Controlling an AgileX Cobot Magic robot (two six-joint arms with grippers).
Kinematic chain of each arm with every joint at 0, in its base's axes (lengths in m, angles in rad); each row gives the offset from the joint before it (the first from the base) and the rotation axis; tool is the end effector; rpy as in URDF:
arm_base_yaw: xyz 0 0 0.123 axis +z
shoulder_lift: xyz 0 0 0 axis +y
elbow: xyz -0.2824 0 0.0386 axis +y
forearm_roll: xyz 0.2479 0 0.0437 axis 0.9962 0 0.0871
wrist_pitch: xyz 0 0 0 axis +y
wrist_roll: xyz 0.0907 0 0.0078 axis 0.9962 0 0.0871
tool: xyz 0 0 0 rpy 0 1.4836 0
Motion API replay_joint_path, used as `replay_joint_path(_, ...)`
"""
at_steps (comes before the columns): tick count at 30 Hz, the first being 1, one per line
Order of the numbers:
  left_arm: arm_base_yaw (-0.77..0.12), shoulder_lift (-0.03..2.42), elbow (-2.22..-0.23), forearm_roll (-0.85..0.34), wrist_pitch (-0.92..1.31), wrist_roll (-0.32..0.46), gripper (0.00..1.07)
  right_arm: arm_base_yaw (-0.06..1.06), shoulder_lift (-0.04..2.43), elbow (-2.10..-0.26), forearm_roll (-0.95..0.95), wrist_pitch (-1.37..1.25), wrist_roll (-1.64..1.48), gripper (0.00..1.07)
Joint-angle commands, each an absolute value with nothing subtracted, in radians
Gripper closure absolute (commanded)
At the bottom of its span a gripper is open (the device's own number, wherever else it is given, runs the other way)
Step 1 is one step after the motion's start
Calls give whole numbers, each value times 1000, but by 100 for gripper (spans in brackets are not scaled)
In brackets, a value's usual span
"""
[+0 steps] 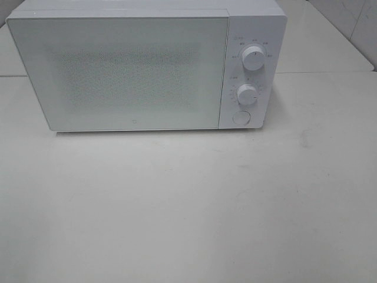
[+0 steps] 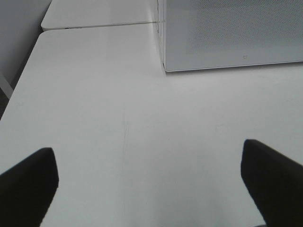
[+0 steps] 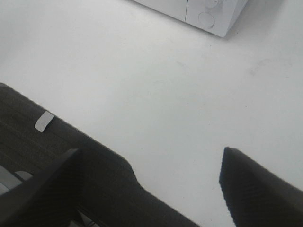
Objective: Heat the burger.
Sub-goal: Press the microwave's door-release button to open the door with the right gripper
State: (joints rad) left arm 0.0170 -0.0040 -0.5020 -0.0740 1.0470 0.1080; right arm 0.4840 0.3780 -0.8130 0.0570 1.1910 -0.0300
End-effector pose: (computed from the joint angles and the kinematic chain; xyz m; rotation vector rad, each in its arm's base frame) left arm -0.0052 -0.0059 0.2790 0.0950 2.0202 -0.0091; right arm 0.0238 0.0180 0.3508 -0.5786 2.1815 0.3155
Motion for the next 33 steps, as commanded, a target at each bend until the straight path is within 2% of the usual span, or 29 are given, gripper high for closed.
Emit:
replay_joint_path(1, 19, -27, -500, -81, 1038, 107, 3, 477, 269, -765, 55, 1206, -36, 31)
replay_joint_path(10, 19, -27, -500, -81, 1038, 107, 3, 471, 126, -636, 54, 1219, 37, 31)
replay_joint_path(18, 19, -27, -500, -81, 1038, 107, 3, 318, 55, -556, 34, 1208, 47, 31)
replay_joint_path(20, 19, -27, -500, -81, 1038, 107, 3, 244, 9, -551, 32, 1174, 47, 31)
replay_joint_path(33, 19, -26, -500, -81, 1038, 107, 3, 127, -30, -513, 0, 1050, 47, 31)
